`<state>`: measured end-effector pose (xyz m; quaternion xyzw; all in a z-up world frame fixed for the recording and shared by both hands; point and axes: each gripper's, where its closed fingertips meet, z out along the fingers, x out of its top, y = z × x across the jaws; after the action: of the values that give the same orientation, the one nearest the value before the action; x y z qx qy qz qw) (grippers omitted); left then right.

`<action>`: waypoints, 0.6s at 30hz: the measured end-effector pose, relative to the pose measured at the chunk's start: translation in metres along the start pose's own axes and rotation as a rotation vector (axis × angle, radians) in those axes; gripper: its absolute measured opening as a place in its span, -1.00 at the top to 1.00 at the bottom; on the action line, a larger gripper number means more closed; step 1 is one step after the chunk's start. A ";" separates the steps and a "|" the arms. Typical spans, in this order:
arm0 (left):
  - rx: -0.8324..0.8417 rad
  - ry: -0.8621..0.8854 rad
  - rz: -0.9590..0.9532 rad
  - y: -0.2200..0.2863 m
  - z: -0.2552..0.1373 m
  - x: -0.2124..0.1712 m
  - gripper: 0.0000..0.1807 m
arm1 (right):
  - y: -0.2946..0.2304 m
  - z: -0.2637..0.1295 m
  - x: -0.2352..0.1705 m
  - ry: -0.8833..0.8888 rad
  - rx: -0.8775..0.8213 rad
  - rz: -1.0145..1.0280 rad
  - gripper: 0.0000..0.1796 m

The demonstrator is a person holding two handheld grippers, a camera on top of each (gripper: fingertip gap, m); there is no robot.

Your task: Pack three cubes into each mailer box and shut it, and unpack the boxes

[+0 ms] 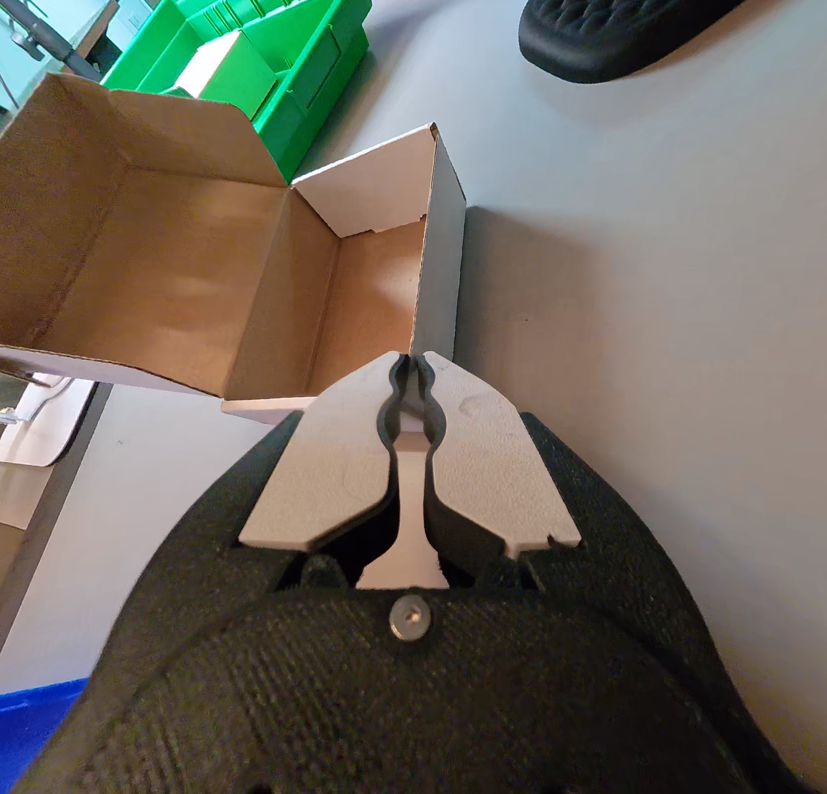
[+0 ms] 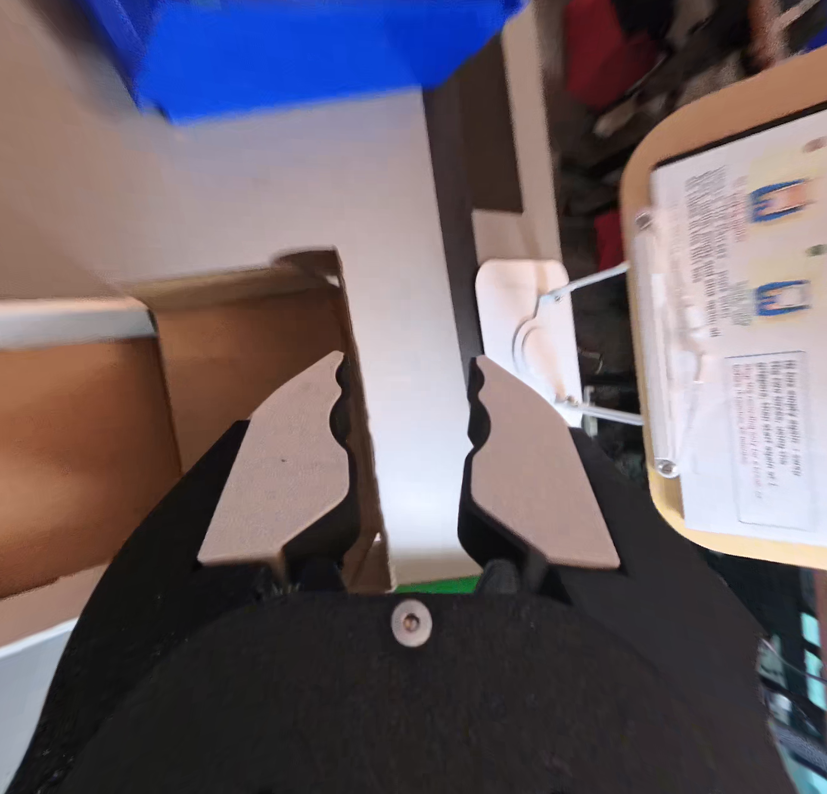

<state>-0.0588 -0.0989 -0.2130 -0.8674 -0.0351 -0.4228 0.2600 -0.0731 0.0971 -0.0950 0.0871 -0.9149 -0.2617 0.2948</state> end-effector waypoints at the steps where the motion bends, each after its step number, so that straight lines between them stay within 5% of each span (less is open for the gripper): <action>1: 0.002 0.001 -0.003 0.000 0.000 0.000 0.96 | 0.000 -0.015 0.010 0.074 -0.025 0.028 0.45; 8: -0.005 0.041 -0.030 -0.003 -0.008 0.006 0.86 | -0.048 -0.100 0.014 0.402 -0.110 0.166 0.48; 14: -0.012 0.161 -0.130 -0.014 -0.034 0.022 0.65 | -0.102 -0.100 -0.053 0.455 -0.114 0.299 0.52; 18: 0.192 0.178 -0.211 -0.077 -0.085 0.011 0.60 | -0.119 -0.096 -0.086 0.544 -0.095 0.447 0.55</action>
<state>-0.1335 -0.0751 -0.1291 -0.7893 -0.1430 -0.5176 0.2978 0.0538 -0.0183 -0.1345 -0.0628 -0.7862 -0.2001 0.5813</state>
